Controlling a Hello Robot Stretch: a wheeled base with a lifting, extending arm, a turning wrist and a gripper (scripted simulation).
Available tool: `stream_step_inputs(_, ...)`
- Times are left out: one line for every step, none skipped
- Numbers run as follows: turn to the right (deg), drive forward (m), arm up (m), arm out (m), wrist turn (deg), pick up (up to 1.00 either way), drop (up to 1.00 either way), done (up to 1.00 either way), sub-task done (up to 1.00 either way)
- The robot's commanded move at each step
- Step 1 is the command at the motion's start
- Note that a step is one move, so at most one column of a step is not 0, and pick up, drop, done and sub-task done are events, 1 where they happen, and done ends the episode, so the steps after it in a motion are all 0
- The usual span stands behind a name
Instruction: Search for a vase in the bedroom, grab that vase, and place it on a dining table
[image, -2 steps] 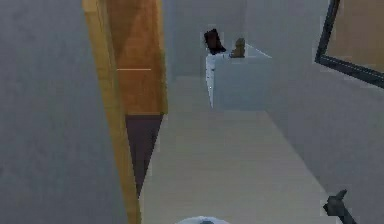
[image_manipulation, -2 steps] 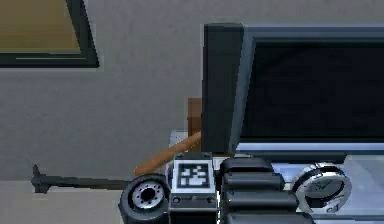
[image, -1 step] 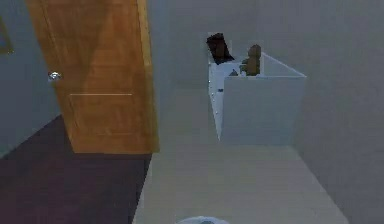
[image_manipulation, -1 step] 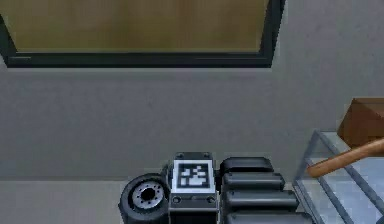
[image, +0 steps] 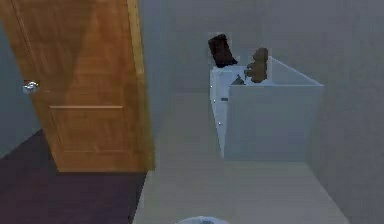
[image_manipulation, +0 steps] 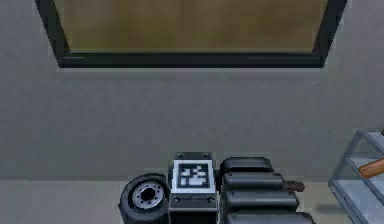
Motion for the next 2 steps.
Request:
stream_step_inputs(-45.0, 0.0, 0.0, 0.0, 0.0, 0.0, 0.0, 0.0, 0.0)
stream_step_inputs(-12.0, 0.0, 0.0, 0.0, 0.0, 0.0, 0.0, 0.0, 0.0)
